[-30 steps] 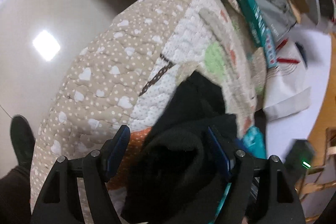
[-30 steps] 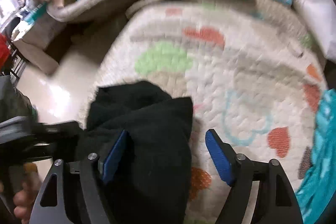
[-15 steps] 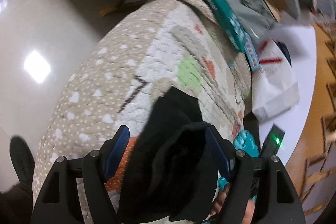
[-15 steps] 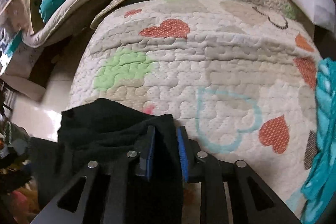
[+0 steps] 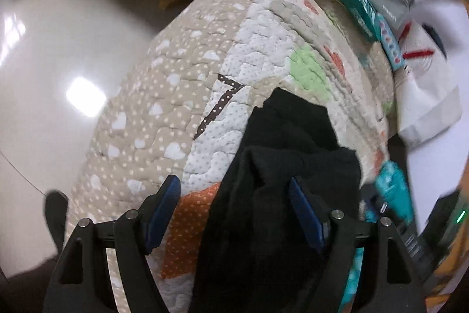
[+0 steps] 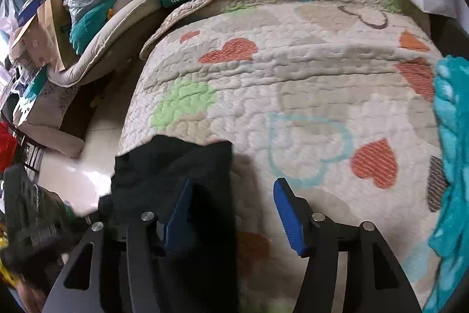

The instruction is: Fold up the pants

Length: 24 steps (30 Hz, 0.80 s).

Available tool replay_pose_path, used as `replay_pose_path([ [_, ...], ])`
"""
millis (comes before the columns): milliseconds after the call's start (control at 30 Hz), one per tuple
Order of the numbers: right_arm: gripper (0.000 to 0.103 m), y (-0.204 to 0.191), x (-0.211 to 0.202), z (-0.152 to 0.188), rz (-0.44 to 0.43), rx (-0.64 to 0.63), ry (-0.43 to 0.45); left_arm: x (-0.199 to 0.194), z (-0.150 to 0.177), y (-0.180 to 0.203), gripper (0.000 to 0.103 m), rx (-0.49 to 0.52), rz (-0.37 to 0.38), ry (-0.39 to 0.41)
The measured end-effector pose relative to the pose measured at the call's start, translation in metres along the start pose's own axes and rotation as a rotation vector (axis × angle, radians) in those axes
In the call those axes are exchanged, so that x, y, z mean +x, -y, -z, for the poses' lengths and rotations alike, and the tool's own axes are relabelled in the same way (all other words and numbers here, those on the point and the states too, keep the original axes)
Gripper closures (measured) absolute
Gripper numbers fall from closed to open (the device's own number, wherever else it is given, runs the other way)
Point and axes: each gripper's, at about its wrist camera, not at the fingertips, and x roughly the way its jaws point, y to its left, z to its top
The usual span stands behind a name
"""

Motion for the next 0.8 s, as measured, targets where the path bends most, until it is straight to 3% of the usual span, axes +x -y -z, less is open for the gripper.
replay_pose_path([
  [67,0.037,0.011,-0.01,0.008,0.0,0.01,0.011,-0.011,-0.003,-0.004,0.027,-0.006,0.017,0.034],
  [200,0.031,0.04,-0.028,0.03,-0.016,0.057,0.034,-0.037,0.001,-0.014,0.027,0.005,-0.031,0.13],
  [300,0.027,0.058,-0.032,0.049,-0.066,0.077,0.045,-0.045,0.011,-0.022,0.027,0.009,-0.03,0.155],
  [400,0.026,0.067,-0.03,0.064,-0.072,0.08,0.052,-0.043,0.022,-0.026,0.027,-0.012,0.042,0.146],
  [567,0.019,0.068,-0.025,0.07,-0.147,0.1,0.035,-0.039,0.043,-0.024,0.027,-0.074,0.268,0.121],
  [633,0.018,0.063,-0.025,0.071,-0.174,0.098,0.026,-0.036,0.046,-0.014,0.025,-0.042,0.298,0.115],
  [800,0.018,0.049,-0.015,0.064,-0.242,0.114,-0.021,-0.027,0.047,0.008,0.024,0.082,0.123,0.143],
])
